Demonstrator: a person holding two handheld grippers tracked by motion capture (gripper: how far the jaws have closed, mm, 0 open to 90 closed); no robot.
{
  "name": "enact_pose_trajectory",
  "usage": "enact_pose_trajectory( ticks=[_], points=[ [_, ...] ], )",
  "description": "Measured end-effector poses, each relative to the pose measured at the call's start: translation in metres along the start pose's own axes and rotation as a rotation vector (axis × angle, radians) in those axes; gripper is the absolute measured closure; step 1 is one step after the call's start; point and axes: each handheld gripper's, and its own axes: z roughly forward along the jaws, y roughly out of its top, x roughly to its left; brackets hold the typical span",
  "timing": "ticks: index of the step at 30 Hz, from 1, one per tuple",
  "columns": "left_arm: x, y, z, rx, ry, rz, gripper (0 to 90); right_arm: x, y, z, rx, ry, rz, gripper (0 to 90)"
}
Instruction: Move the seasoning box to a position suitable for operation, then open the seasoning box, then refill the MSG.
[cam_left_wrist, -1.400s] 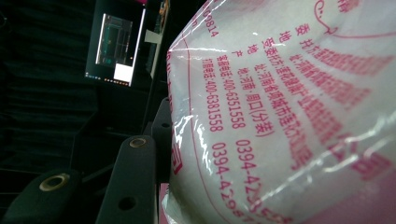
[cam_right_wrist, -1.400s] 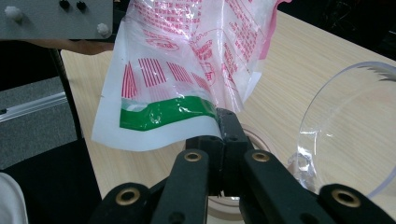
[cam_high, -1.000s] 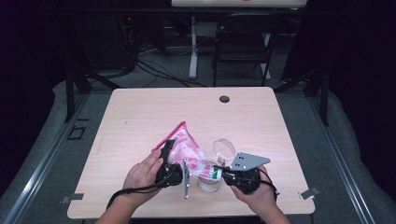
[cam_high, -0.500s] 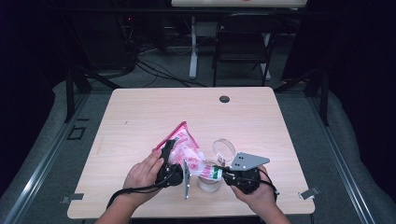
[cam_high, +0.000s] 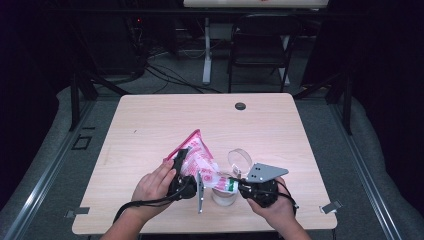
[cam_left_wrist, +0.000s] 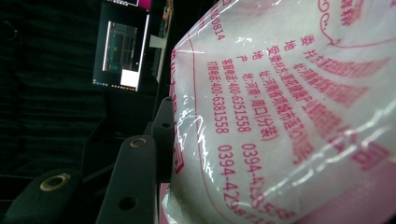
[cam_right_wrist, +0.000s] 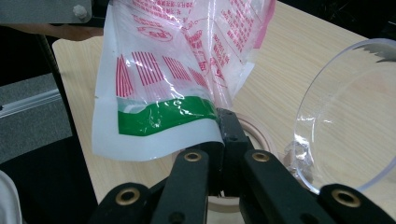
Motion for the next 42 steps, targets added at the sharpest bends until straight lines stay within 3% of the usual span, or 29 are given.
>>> enact_pose_trajectory(
  ticks=[42],
  points=[
    [0.0017,0.0042,-0.0017,-0.012,0.021,0.02,60.9,-0.0021,-0.0006,-0.0025,-0.008,-0.004,0.007,90.0]
  ],
)
